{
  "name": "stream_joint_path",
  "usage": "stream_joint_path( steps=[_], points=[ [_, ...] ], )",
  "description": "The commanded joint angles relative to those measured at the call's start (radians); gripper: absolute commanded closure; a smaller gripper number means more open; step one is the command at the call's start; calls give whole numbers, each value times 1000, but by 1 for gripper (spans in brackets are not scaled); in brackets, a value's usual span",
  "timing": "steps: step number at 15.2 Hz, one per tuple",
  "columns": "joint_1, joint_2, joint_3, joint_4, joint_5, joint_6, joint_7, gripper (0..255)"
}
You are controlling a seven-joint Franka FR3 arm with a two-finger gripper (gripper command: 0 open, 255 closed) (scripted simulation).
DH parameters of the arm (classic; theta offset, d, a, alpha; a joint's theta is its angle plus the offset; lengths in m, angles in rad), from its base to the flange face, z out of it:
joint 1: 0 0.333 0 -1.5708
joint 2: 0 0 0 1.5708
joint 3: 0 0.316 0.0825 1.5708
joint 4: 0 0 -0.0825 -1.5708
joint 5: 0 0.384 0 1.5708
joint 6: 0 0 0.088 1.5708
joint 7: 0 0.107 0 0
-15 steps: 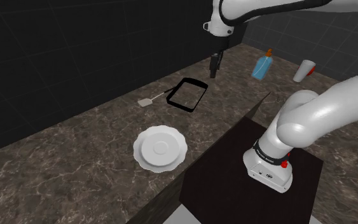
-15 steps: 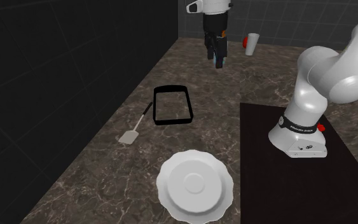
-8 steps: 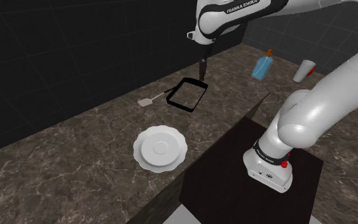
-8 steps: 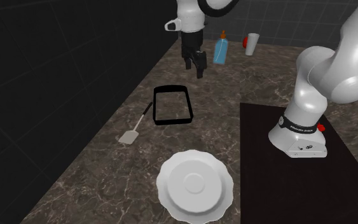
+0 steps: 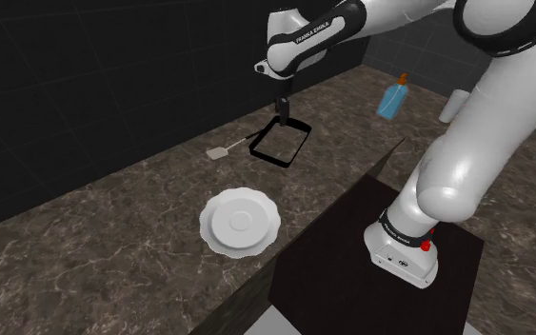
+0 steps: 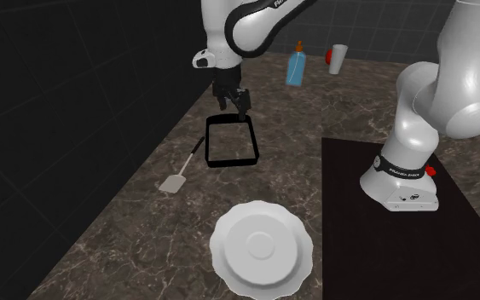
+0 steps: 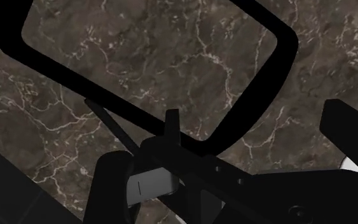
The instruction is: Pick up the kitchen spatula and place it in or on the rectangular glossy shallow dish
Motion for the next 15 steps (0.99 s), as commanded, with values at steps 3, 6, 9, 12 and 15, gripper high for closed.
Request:
stream_joint_path(
  steps=[3, 6, 9, 12, 15],
  points=[
    [2, 147, 19, 108, 19, 54, -139, 0],
    [0, 252, 42, 193, 27, 87, -229, 0],
    [-1, 354, 69, 283, 27, 112, -311, 0],
    [-1, 454, 98, 377, 21, 131, -386, 0],
    [1, 529, 119, 454, 11, 141, -440, 0]
  ],
)
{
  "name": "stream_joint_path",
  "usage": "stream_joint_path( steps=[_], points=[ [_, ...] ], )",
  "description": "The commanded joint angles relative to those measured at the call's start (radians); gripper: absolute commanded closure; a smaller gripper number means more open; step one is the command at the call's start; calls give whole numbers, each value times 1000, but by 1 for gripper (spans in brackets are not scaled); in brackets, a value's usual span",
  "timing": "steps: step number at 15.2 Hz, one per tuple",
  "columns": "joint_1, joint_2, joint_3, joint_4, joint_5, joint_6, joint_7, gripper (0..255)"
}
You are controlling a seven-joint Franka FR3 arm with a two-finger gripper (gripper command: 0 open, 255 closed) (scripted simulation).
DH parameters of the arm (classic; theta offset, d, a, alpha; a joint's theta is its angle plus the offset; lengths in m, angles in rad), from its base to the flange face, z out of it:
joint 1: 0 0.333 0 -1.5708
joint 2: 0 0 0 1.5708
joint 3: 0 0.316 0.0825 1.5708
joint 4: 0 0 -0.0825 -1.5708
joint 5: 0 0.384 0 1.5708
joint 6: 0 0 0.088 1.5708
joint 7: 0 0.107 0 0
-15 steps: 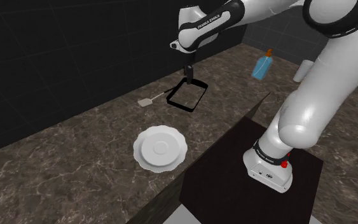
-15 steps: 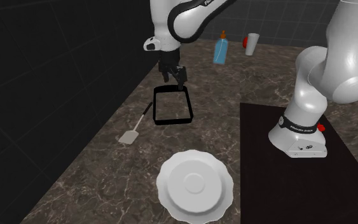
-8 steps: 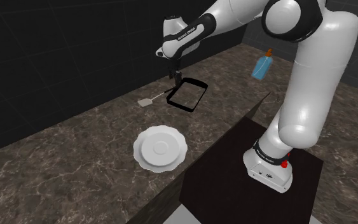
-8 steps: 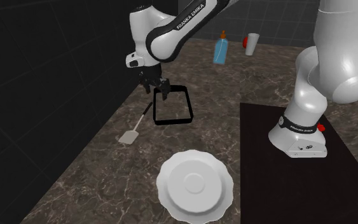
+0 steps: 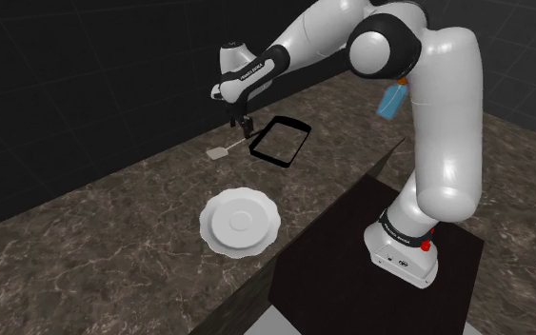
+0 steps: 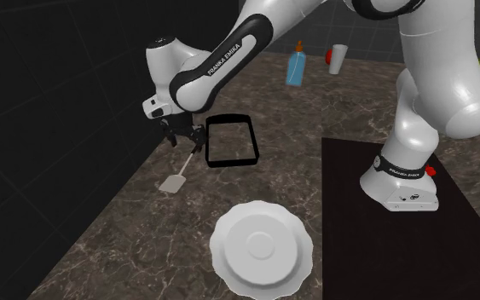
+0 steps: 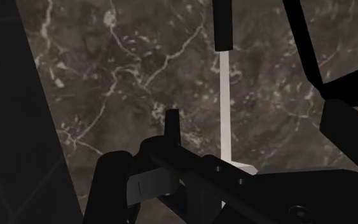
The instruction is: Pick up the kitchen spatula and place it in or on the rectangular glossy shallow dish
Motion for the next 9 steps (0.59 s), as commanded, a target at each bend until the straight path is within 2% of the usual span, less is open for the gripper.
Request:
stream_joint_path(
  steps=[1, 9],
  points=[
    [-2, 30, 6, 17, -2, 16, -19, 0],
    [-7, 89, 8, 15, 0, 77, -20, 0]
  ],
)
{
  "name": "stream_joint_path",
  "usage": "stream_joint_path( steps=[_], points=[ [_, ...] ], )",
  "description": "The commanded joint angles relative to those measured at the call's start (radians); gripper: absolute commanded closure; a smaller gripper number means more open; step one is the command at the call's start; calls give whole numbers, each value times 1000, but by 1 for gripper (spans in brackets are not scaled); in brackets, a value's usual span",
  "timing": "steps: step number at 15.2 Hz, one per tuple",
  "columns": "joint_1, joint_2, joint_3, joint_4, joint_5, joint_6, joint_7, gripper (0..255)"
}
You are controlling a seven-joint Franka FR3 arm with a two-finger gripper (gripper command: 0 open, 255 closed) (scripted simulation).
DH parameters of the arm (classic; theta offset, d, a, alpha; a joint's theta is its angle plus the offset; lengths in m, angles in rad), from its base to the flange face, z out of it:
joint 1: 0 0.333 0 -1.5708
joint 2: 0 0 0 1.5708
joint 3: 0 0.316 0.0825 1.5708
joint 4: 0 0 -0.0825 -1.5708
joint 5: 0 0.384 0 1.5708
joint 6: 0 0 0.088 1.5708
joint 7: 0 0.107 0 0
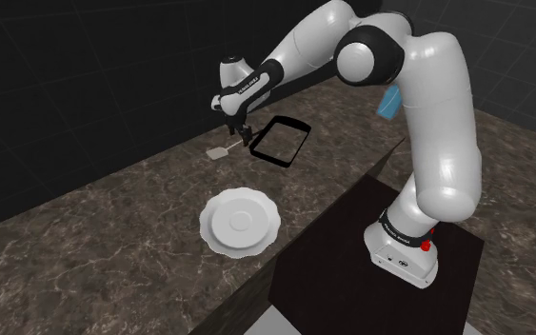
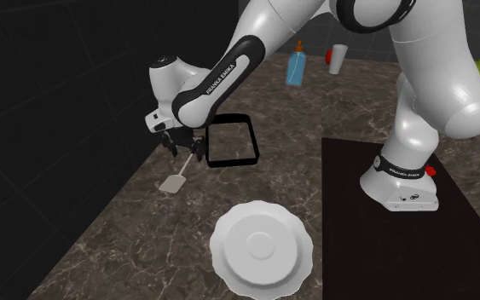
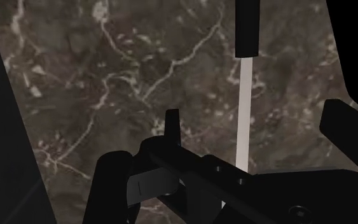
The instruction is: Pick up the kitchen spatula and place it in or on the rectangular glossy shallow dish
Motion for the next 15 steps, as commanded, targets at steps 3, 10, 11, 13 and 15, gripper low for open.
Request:
stream_joint_path(
  steps=[3, 10, 11, 13, 15],
  points=[
    [0, 4, 0, 1, 0, 4, 0, 0],
    [0, 4, 0, 1, 0, 4, 0, 255],
    [0, 4, 0, 1, 0, 4, 0, 255],
    [0, 4, 0, 1, 0, 4, 0, 255],
    [0, 4, 0, 1, 0, 4, 0, 255]
  ],
)
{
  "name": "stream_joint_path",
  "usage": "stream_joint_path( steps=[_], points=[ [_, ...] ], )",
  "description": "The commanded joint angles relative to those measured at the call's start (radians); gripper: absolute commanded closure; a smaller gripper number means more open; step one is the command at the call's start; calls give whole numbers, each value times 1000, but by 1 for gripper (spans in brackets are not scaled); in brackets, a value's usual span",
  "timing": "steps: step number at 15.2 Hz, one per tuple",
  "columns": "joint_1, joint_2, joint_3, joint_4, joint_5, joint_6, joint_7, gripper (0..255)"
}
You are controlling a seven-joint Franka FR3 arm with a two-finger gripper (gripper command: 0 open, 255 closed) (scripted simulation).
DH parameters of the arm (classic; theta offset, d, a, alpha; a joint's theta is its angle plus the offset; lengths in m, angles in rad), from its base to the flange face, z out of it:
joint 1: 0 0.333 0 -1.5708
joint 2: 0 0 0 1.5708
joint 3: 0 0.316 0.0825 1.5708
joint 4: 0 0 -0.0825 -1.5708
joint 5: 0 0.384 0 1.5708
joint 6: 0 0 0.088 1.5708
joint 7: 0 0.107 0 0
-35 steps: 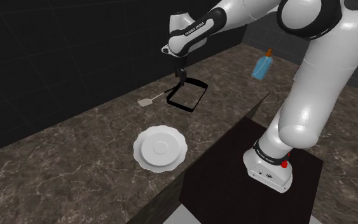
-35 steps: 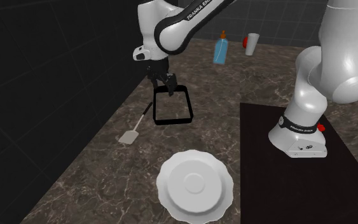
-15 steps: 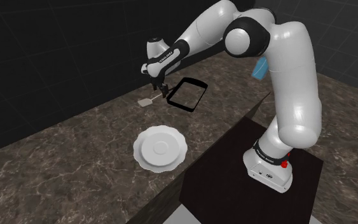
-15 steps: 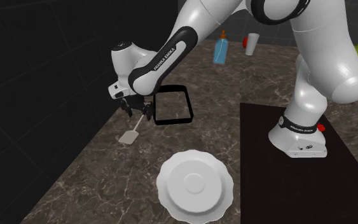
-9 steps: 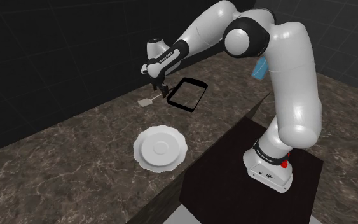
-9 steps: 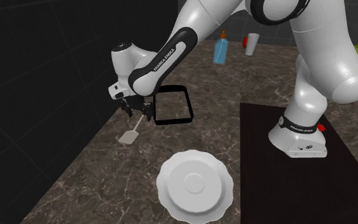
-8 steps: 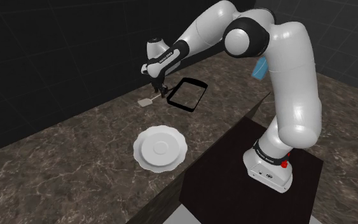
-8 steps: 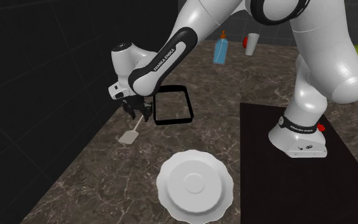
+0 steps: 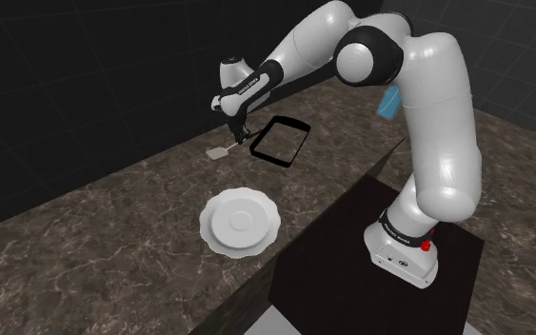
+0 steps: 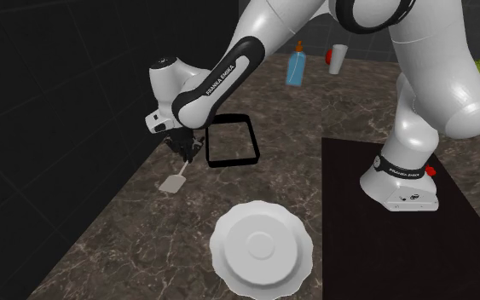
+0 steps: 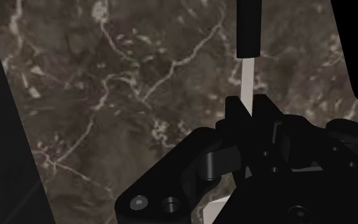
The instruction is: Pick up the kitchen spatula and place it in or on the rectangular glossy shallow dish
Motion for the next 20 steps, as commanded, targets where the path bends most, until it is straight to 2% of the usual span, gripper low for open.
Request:
stream_joint_path(
  steps=[1, 20],
  points=[
    [0, 0, 0, 0, 0, 0, 0, 255],
    [6, -155, -6, 29, -7, -184, -6, 255]
  ],
)
